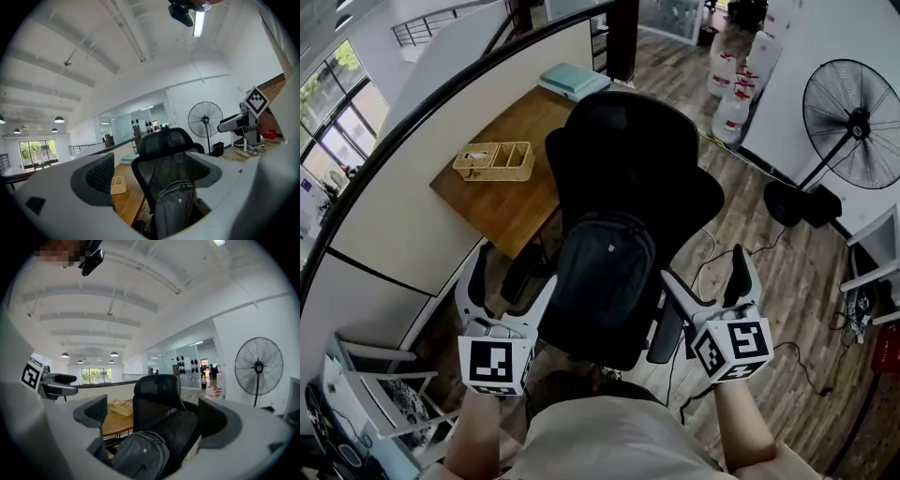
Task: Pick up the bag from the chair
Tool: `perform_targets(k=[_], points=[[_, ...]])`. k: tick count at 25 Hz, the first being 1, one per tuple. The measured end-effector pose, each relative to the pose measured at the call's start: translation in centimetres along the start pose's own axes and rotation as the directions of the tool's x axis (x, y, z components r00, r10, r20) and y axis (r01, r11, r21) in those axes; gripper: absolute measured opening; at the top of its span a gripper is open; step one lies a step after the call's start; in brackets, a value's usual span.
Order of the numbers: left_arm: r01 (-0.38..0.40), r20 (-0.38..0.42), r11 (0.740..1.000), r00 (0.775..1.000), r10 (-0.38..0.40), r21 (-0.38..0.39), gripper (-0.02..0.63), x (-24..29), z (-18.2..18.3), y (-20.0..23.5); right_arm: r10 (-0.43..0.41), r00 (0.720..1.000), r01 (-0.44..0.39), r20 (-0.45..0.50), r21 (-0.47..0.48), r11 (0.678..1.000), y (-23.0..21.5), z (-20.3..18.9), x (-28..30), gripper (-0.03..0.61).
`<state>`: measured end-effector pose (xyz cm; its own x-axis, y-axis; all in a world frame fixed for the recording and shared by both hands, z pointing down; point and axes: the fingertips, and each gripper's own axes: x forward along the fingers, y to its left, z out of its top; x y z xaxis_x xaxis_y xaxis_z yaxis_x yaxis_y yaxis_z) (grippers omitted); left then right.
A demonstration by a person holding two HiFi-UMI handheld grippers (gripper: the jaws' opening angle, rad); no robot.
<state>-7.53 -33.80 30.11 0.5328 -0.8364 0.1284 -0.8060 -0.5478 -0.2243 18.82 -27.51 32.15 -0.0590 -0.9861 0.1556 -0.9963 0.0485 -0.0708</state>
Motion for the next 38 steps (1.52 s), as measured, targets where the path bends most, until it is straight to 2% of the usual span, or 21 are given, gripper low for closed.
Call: perform_targets(k=[8, 13, 22, 26, 32, 38], points=[[0.124, 0.035, 0.992, 0.992, -0.123, -0.007, 0.453, 4.4, -0.1, 2.0, -0.093, 0.996, 0.093, 0.012, -0.001, 0.996, 1.3, 0.9, 1.6, 0.599], [0.257, 0.048, 0.966, 0.965, -0.258, 0.027, 0.453, 6.4, 0.2, 3.8, -0.183, 0.983, 0.183, 0.017, 0.005, 0.983, 3.3, 1.5, 2.7, 0.598], [0.378, 0.050, 0.925, 0.924, -0.379, 0.034, 0.453, 8.7, -1.7, 7.7, -0.329, 0.944, 0.329, 0.003, 0.009, 0.944, 6.6, 1.1, 3.7, 0.599], [0.405, 0.049, 0.913, 0.912, -0.407, 0.040, 0.453, 9.4, -2.5, 7.6, -0.333, 0.943, 0.334, -0.013, 0.021, 0.943, 7.4, 0.0, 3.6, 0.598], [0.397, 0.020, 0.918, 0.918, -0.397, 0.021, 0.453, 10.9, -3.6, 7.4, -0.311, 0.949, 0.312, -0.043, 0.020, 0.950, 6.3, -1.1, 4.5, 0.598], [0.407, 0.056, 0.913, 0.912, -0.407, 0.007, 0.453, 12.5, -3.7, 6.5, -0.283, 0.955, 0.285, -0.085, 0.012, 0.959, 4.4, -2.7, 6.0, 0.598]])
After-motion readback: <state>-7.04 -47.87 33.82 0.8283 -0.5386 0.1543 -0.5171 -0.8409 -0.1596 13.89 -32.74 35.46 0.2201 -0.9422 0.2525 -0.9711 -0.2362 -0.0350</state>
